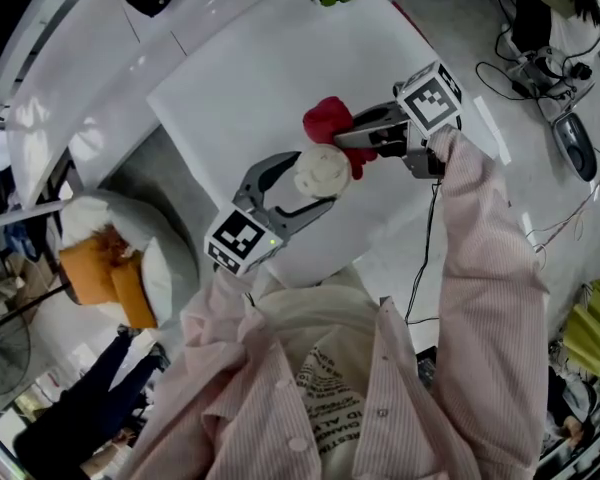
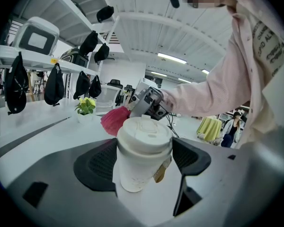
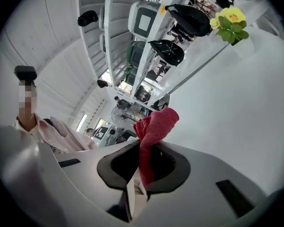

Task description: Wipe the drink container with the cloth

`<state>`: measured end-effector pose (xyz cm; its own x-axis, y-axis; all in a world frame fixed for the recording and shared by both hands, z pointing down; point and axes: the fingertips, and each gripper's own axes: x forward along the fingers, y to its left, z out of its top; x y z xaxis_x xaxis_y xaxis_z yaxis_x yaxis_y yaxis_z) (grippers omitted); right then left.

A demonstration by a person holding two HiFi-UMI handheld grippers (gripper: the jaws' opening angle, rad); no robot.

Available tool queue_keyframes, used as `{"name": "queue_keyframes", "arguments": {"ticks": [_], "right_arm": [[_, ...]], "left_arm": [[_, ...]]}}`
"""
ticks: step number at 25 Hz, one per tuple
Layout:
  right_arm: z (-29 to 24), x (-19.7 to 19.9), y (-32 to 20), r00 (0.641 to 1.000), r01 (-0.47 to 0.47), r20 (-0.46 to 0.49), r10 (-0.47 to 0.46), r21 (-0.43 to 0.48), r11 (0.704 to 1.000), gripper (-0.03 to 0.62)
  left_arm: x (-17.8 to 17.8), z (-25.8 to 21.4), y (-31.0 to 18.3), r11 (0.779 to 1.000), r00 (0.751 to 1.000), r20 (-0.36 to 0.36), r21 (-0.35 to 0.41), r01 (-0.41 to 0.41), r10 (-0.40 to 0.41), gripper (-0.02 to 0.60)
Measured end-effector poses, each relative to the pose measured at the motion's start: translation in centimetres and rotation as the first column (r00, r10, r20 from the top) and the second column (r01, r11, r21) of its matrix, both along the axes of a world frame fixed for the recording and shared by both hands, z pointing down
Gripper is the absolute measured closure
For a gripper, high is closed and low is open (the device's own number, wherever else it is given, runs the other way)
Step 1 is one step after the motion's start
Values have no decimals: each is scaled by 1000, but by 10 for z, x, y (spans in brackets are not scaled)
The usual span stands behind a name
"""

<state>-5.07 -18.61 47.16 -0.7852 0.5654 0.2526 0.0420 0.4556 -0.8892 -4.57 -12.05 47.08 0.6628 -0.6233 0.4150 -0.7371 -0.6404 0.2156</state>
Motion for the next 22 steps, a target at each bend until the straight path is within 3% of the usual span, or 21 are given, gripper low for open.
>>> {"name": "queue_keyframes", "arguments": {"ticks": [12, 22], "right_arm": [[4, -7, 4, 982, 184, -28, -185, -37, 982, 554], [19, -12, 6, 969, 244, -16, -248, -111, 963, 554]], "left_arm": [[0, 0, 0, 1000, 1000, -2, -5, -2, 2, 216], [-1, 2, -1, 1000, 1000, -5, -9, 1, -1, 216]]}}
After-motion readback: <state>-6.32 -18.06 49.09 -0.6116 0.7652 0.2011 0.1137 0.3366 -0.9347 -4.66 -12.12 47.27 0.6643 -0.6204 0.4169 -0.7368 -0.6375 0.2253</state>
